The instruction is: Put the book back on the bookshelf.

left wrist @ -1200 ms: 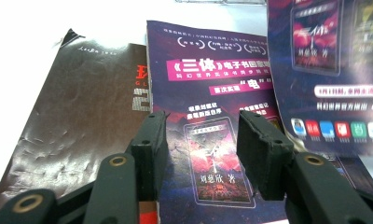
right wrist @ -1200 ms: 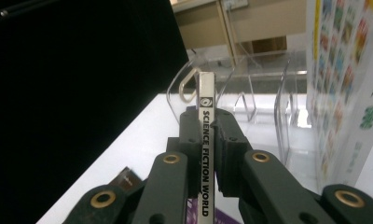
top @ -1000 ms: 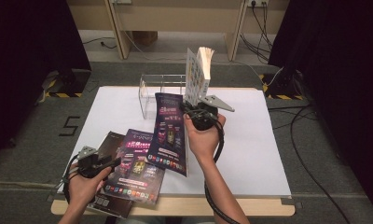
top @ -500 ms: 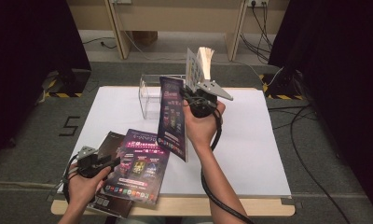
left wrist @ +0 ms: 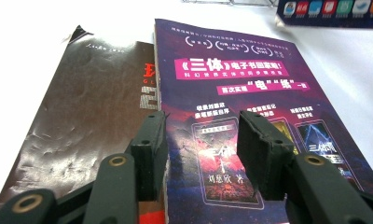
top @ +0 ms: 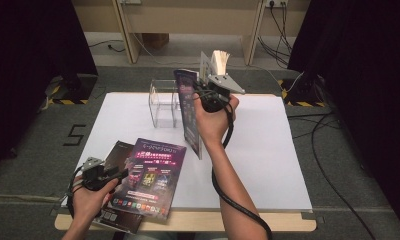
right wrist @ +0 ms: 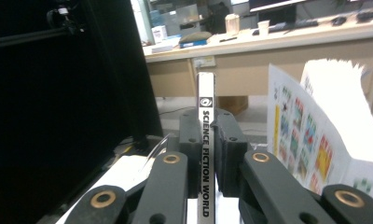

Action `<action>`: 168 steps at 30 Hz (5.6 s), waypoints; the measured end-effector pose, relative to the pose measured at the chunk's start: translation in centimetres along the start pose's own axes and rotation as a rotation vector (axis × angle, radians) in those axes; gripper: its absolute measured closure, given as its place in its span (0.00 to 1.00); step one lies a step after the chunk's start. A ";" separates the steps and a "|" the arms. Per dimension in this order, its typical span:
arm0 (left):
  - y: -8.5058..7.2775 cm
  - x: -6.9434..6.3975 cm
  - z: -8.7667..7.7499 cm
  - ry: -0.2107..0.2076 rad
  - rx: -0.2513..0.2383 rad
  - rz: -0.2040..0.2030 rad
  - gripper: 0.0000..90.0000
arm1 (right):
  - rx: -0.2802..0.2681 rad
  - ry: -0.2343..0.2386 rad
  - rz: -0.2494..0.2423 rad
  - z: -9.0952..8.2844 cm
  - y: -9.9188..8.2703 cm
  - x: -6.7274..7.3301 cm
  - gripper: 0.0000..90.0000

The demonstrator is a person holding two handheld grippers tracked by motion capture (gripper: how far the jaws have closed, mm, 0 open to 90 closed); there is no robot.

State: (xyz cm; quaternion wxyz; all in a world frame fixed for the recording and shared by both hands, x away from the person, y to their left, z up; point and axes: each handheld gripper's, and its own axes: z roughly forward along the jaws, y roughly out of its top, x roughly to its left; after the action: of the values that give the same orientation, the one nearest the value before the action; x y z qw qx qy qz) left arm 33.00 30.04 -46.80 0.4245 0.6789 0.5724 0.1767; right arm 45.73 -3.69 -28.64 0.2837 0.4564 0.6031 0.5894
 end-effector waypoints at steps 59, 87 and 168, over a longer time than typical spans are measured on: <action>-0.3 0.2 -0.1 0.006 0.001 -0.009 0.58 | -0.040 -0.064 -0.045 -1.1 -3.4 0.2 0.91; -0.3 0.1 -0.2 0.000 -0.001 -0.009 0.58 | 0.119 -0.074 -0.017 -3.1 -4.9 -1.4 0.91; -0.1 0.4 -0.3 0.000 -0.007 -0.014 0.59 | 0.042 -0.180 -0.068 7.1 -2.0 -0.9 0.92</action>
State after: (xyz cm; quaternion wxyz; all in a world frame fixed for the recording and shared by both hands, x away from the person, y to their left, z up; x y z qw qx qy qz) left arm 32.83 30.50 -46.79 0.4282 0.6734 0.5765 0.1758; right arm 51.91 -1.08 -31.74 0.3471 0.4927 0.6024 0.5234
